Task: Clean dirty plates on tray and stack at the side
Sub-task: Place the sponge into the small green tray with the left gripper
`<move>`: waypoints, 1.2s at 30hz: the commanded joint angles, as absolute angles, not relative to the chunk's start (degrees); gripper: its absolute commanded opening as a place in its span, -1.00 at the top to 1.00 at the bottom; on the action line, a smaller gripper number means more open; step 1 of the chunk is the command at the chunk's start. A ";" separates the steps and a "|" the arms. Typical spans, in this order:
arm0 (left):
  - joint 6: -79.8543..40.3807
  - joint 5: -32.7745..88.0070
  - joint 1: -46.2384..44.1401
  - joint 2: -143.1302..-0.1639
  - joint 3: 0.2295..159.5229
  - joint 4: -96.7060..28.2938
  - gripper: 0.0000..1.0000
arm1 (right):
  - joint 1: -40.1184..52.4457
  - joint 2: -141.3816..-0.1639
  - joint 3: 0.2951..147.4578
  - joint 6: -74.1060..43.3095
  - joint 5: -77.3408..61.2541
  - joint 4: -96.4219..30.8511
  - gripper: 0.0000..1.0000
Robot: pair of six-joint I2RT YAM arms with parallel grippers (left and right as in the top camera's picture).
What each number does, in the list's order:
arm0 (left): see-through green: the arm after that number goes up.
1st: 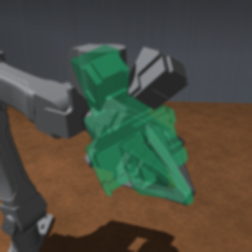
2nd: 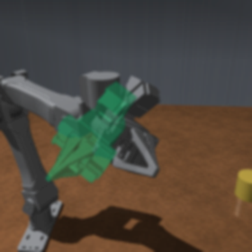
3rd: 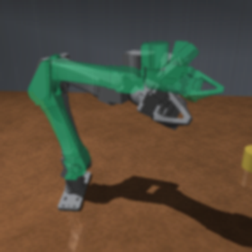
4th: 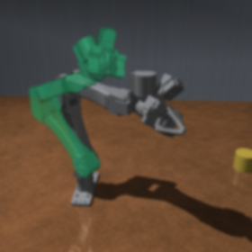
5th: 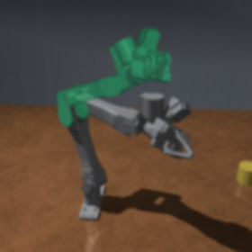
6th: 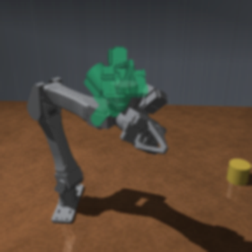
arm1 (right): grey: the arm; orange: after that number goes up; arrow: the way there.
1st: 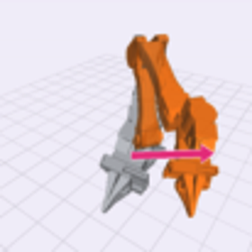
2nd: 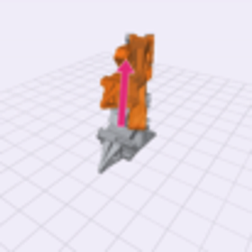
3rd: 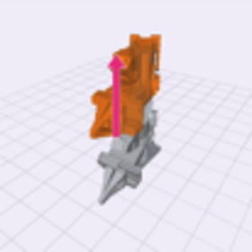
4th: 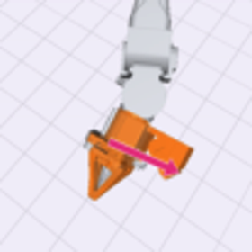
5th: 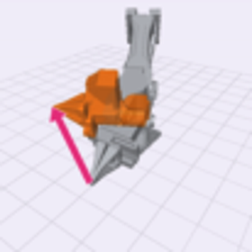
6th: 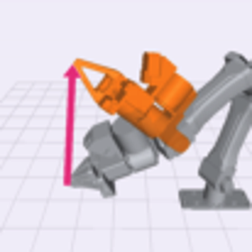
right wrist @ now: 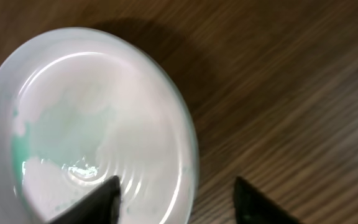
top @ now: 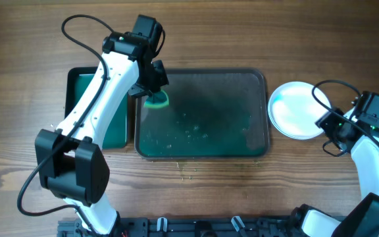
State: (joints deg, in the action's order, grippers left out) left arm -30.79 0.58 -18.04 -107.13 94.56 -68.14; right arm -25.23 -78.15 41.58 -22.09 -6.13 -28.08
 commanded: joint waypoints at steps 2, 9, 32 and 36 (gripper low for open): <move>-25.56 0.38 -14.15 -102.98 94.63 -71.37 0.92 | -23.51 -78.50 44.42 -19.49 -13.69 -32.32 -0.50; -11.97 -0.03 -1.65 -99.77 94.28 -77.84 0.92 | -15.00 -76.73 57.39 -15.11 -15.31 -45.74 -0.61; 4.29 -4.56 5.23 -98.54 64.27 -42.92 -1.00 | -5.08 -76.23 58.04 -12.16 -14.31 -50.09 -0.61; 4.23 -4.51 2.48 -91.98 69.76 -48.29 -1.00 | -5.08 -72.23 60.31 -10.41 -14.33 -53.08 -0.61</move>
